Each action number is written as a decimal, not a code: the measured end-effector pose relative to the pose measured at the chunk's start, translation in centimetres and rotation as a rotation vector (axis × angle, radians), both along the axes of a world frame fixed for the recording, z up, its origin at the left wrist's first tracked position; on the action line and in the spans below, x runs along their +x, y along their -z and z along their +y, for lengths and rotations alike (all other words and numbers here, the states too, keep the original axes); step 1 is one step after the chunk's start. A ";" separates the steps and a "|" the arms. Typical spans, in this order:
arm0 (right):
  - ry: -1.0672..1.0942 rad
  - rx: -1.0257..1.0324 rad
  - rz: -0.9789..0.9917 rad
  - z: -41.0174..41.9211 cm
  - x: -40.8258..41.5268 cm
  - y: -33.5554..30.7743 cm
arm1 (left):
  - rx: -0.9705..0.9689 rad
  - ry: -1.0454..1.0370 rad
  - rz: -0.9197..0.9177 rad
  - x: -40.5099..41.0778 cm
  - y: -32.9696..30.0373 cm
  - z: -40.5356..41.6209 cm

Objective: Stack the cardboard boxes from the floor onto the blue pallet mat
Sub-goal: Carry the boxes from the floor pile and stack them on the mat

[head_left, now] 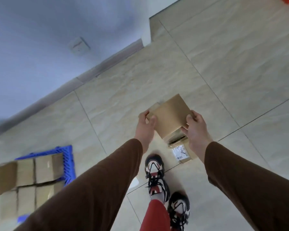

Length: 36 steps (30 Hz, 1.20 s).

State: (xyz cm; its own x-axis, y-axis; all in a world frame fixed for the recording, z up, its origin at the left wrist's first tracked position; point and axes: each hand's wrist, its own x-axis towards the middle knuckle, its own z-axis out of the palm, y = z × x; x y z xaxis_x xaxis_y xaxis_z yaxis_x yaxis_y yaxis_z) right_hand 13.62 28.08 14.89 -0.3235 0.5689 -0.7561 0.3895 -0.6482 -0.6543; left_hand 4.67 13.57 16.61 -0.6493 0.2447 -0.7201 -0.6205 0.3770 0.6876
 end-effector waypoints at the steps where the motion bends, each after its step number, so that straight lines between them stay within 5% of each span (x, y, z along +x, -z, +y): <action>1: -0.033 -0.006 0.005 -2.0 -0.3 -0.5 | 0.002 -0.031 -0.001 0.2 -0.7 -2.4; 20: -0.459 -0.077 -0.003 -45.5 -4.0 -4.0 | 0.030 -0.511 -0.066 4.8 -4.3 -48.6; 36: -0.739 -0.005 0.045 -62.2 -12.7 -1.6 | 0.119 -0.771 -0.150 0.6 -0.7 -64.9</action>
